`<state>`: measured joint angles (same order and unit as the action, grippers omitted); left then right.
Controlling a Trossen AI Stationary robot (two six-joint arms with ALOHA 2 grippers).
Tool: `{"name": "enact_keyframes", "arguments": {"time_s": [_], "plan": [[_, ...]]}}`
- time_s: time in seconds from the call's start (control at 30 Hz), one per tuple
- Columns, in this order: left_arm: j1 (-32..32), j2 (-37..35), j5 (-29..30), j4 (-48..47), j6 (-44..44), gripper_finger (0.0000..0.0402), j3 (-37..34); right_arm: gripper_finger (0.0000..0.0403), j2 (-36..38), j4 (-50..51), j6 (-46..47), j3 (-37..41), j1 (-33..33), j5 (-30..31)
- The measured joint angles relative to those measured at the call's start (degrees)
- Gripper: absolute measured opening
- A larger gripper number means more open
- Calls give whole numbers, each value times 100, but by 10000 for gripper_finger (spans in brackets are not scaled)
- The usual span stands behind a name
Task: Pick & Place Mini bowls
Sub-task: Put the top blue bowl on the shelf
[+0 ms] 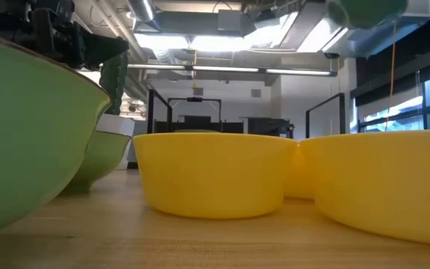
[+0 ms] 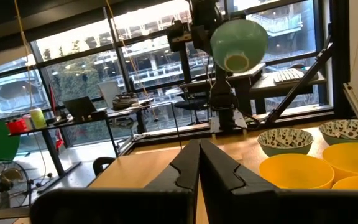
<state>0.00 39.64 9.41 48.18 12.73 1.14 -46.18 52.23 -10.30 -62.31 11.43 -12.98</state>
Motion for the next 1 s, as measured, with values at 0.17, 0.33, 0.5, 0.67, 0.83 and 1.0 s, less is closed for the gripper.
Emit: {"name": "enact_keyframes", "arguments": {"time_s": [0.17, 0.33, 0.5, 0.67, 0.83, 1.0], "plan": [[0, 0, -2, 0, -17, 5, 1, 12, 917, 1, 345, 470, -3, 302], [1, 0, -4, 2, -15, 2, 0, 12, 1679, -2, 534, 1001, -1, 440], [1, 0, -4, 0, -115, 6, -1, 12, 2017, -100, 796, 1281, -1, 557], [0, 0, 4, 0, -114, 7, 1, 13, 2052, -169, 863, 1541, -1, 595], [0, 0, 7, -33, -111, 4, 1, 14, 1917, -559, 1068, 1699, 0, 861], [-1, 0, 15, -43, -107, 6, 1, 13, 1304, -788, 1136, 1133, 4, 1373]]}}
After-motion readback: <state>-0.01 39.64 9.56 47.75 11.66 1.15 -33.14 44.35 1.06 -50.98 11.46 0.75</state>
